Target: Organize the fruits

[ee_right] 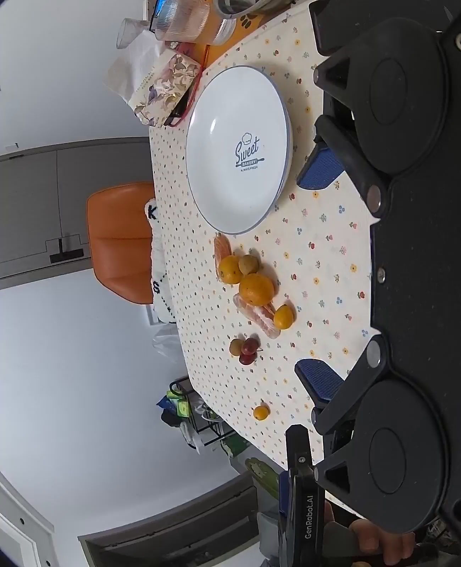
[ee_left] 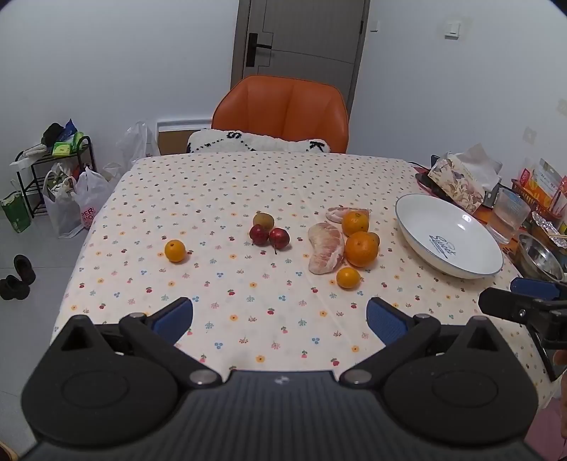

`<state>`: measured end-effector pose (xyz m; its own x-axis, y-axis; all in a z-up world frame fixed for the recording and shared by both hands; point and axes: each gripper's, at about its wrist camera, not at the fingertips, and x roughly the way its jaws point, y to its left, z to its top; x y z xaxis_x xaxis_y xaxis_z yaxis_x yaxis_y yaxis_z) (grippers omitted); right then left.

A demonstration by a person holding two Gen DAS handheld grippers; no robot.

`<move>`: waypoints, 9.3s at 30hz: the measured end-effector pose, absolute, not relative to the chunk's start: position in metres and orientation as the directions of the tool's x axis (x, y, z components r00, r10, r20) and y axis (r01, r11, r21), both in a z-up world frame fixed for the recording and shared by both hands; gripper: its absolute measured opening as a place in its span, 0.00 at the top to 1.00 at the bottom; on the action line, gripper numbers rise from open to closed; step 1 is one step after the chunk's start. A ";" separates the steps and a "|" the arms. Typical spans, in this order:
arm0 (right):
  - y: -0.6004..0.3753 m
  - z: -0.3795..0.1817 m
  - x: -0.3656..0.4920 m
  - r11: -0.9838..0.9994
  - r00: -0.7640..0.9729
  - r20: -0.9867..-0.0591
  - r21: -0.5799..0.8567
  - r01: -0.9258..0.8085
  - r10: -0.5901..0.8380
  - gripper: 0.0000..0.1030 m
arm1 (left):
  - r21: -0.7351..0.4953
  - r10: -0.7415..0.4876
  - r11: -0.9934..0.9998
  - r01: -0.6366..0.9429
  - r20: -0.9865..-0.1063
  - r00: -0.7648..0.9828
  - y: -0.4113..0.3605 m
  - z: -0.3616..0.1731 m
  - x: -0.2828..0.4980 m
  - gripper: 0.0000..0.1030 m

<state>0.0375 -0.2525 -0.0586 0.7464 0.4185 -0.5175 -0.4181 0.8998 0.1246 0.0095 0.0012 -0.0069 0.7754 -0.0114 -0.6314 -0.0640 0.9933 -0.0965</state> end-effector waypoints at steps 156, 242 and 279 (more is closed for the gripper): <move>-0.202 -0.089 0.136 0.832 0.650 -0.526 0.272 -0.483 0.549 0.65 | -0.180 0.072 0.961 -0.209 -0.567 0.820 0.080 -0.032 0.067 0.79; -0.343 -0.092 0.143 0.949 0.809 -0.502 0.221 -0.224 0.307 0.65 | -0.176 -0.326 0.945 0.276 -0.571 0.753 -0.146 -0.039 0.165 0.78; -0.301 -0.069 0.095 0.941 0.806 -0.484 0.179 -0.289 0.340 0.44 | -0.167 -0.186 0.980 0.110 -0.556 0.810 -0.066 -0.018 0.099 0.21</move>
<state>0.0951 -0.3009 -0.0688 0.8062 0.3398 -0.4844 -0.2888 0.9405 0.1790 0.0989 -0.0659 -0.0179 0.8103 -0.1858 -0.5558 0.1105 0.9798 -0.1666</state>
